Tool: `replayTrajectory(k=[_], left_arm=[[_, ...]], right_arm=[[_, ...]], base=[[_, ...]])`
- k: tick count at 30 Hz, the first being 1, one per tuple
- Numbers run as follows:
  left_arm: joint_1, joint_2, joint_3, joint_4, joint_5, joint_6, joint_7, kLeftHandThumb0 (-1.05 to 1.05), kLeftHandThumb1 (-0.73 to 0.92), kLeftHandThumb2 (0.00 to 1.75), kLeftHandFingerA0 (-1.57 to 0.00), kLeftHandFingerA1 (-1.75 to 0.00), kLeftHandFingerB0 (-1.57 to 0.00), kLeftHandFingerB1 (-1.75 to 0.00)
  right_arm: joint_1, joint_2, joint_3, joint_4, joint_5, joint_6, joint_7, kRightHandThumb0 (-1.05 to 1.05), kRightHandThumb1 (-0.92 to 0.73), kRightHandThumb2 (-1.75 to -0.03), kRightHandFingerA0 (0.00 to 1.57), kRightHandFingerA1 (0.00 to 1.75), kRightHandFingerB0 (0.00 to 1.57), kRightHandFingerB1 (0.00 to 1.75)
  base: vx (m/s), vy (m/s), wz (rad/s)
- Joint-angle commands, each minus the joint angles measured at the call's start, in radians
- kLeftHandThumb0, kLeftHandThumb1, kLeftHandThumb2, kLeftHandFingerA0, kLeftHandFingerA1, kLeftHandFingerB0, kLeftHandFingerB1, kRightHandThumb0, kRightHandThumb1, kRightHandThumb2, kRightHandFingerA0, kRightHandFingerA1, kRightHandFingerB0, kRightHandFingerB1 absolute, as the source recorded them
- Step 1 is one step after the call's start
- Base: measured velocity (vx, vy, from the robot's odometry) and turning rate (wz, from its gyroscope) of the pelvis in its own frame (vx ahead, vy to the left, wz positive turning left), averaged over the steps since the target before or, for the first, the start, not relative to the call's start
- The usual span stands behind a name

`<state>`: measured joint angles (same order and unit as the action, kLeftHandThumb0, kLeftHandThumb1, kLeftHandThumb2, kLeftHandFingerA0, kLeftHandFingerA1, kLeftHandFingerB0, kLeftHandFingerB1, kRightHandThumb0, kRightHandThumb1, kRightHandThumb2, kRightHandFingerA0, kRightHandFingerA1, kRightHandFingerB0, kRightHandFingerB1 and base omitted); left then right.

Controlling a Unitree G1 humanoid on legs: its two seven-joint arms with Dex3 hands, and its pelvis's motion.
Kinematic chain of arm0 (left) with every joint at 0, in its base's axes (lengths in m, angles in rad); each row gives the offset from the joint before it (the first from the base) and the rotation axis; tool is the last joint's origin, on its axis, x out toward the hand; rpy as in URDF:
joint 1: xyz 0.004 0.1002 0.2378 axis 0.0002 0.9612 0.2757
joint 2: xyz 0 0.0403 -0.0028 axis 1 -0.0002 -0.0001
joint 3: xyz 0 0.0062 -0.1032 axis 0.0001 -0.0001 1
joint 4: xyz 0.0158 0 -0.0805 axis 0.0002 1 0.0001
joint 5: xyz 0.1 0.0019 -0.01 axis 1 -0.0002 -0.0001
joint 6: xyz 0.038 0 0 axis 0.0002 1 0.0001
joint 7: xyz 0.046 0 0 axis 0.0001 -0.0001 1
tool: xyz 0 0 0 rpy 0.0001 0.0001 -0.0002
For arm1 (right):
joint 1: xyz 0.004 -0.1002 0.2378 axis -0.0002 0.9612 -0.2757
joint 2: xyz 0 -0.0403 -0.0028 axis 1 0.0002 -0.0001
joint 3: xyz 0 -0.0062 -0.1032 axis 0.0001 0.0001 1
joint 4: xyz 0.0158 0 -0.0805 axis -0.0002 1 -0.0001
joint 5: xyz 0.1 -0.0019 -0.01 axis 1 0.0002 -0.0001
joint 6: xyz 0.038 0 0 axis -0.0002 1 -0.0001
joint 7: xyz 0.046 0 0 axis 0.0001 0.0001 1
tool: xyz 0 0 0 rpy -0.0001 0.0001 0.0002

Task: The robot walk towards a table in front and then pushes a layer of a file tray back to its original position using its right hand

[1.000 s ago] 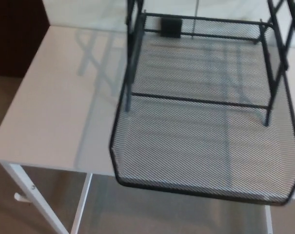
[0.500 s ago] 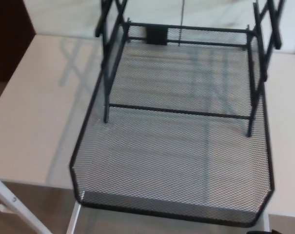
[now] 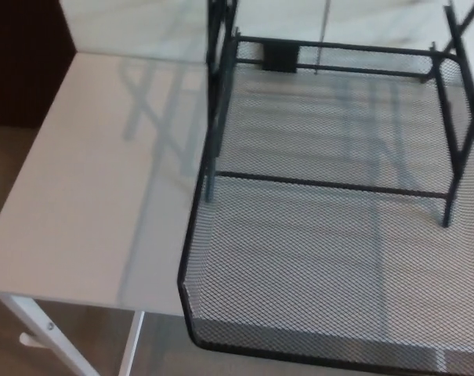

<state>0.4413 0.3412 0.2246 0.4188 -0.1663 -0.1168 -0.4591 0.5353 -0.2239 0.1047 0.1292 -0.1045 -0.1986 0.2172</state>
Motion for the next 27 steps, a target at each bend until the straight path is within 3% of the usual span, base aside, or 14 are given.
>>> replayTrajectory(k=[1,19,27], left_arm=[[-0.005,0.005,0.004,0.012,-0.009,-0.008,-0.015,-0.15,0.52,0.55,-0.67,-0.43,-0.46,-0.38],[-0.072,-0.008,0.01,0.028,-0.019,0.046,-0.002,-0.11,0.57,0.56,-0.68,-0.45,-0.45,-0.39],[-0.072,-0.013,0.014,0.01,-0.015,0.068,0.013,-0.1,0.58,0.56,-0.67,-0.45,-0.45,-0.4]], right_arm=[[0.029,-0.026,-0.019,-0.034,0.005,0.009,0.005,-0.08,-0.41,-0.86,0.47,0.63,0.27,0.54],[-0.055,-0.034,-0.027,-0.018,0.004,0.037,0.014,-0.09,-0.4,-0.85,0.47,0.64,0.26,0.55],[-0.003,-0.03,-0.033,-0.095,0.014,0.041,0.017,-0.08,-0.4,-0.86,0.47,0.64,0.26,0.55]], base=[[0.0,0.0,0.0],[0.0,-0.017,0.01],[0.0,0.0,0.0]])
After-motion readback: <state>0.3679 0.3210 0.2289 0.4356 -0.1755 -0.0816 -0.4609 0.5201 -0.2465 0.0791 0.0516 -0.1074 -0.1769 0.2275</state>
